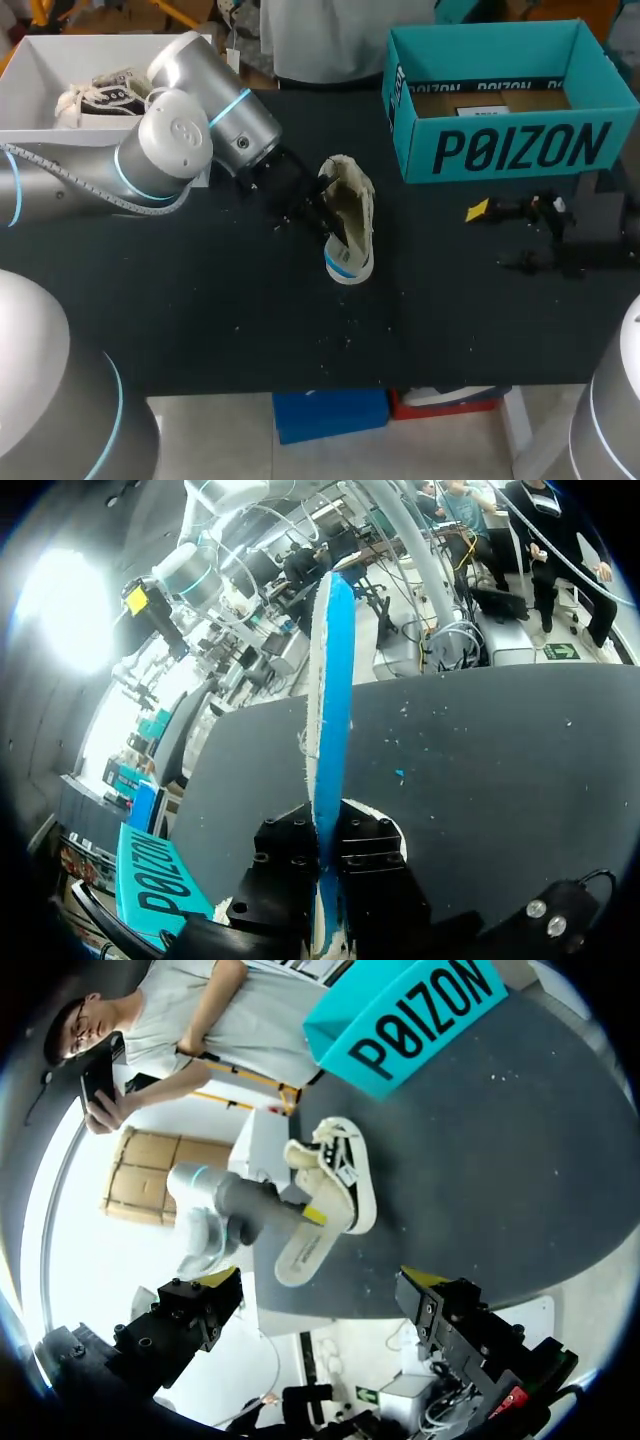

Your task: Take the shoe out of the shoebox, open the shoe tongue, remove and reinsert the insole, then place the shoe into the shoebox

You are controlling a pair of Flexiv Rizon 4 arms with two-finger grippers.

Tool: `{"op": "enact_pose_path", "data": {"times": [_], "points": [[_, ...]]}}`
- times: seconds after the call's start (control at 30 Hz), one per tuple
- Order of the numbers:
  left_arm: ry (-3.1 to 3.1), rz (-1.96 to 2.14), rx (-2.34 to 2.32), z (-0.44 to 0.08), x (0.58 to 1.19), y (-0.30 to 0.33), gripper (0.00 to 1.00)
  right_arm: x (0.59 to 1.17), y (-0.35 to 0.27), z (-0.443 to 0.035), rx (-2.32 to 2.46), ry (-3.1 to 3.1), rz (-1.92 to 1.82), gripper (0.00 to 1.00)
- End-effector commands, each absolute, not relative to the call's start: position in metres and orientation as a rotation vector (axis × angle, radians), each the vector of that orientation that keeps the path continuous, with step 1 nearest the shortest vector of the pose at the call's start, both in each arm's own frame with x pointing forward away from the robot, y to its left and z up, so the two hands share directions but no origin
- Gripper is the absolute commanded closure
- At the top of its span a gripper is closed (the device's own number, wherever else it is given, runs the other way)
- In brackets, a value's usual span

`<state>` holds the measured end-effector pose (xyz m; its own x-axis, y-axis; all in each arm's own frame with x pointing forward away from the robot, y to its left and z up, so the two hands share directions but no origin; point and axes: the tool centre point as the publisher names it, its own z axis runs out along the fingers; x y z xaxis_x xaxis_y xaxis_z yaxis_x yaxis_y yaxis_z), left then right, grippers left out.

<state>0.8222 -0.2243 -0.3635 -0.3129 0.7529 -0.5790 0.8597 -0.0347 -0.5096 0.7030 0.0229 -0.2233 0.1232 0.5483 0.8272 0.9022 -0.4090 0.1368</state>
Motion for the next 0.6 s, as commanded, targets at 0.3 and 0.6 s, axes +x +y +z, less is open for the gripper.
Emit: {"op": "enact_pose_path", "data": {"times": [0.3,0.6], "points": [[2.178,-1.159,1.714,-0.376,0.851,-0.235,1.0,0.703,0.023,-0.223,-2.009,-1.402,-1.199,0.0],[2.234,-1.151,1.656,-0.37,0.846,-0.228,0.53,0.703,0.023,-0.223,-2.009,-1.402,-1.199,0.0]]}}
